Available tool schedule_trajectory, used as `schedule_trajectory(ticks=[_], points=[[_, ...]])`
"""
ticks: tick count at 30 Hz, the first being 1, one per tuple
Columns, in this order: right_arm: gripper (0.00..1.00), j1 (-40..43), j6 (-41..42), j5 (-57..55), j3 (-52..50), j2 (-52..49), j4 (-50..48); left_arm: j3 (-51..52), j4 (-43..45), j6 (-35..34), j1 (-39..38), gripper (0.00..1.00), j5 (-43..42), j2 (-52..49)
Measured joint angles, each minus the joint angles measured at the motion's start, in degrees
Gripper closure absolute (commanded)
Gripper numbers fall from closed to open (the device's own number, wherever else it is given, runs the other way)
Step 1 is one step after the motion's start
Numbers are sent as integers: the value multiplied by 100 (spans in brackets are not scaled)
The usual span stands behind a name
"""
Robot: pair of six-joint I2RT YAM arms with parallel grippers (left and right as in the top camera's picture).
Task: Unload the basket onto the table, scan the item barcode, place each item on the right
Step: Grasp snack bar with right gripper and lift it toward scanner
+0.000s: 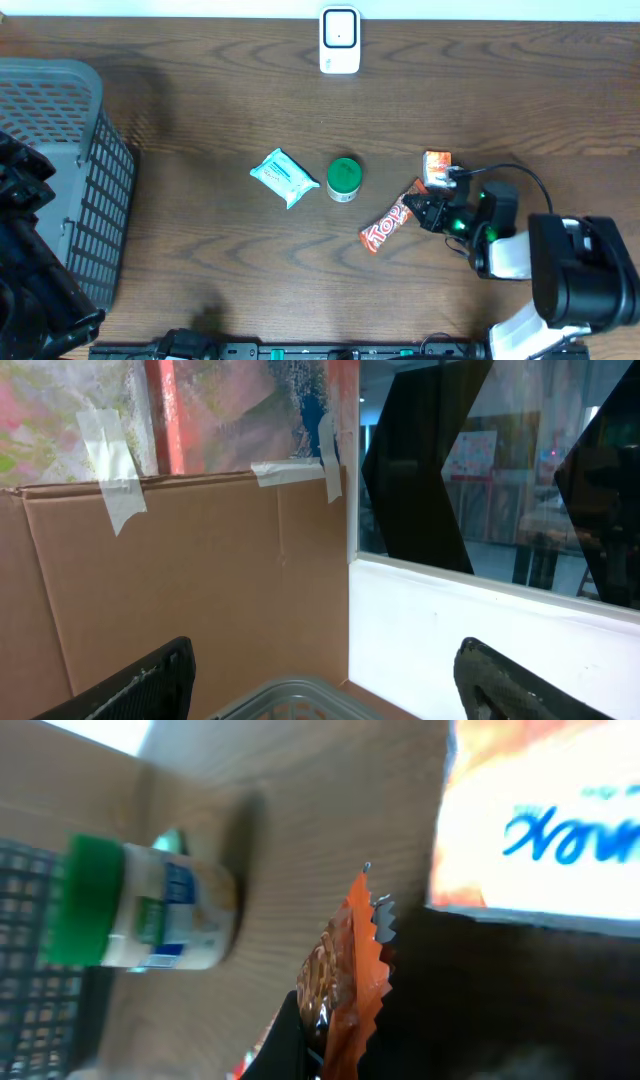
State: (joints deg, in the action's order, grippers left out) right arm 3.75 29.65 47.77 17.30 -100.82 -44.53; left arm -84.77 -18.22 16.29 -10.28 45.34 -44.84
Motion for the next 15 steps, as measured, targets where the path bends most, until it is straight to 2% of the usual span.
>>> schedule_trajectory(ticks=[3, 6, 9, 13, 15], points=[[99, 168, 170, 98, -24, 778, 0, 0, 0, -2, 0, 17, 0, 0], [99, 289, 343, 140, -13, 2026, 90, 0, 0, -2, 0, 17, 0, 0], [99, 317, 472, 24, 33, 3357, 675, 2, 0, -70, 0, 17, 0, 0], [98, 304, 136, -621, 264, 5012, 2857, 94, 9, -243, 0, 17, 0, 7], [98, 284, -219, -1419, 398, 5709, 4113, 188, 31, -302, 0, 17, 0, 7]])
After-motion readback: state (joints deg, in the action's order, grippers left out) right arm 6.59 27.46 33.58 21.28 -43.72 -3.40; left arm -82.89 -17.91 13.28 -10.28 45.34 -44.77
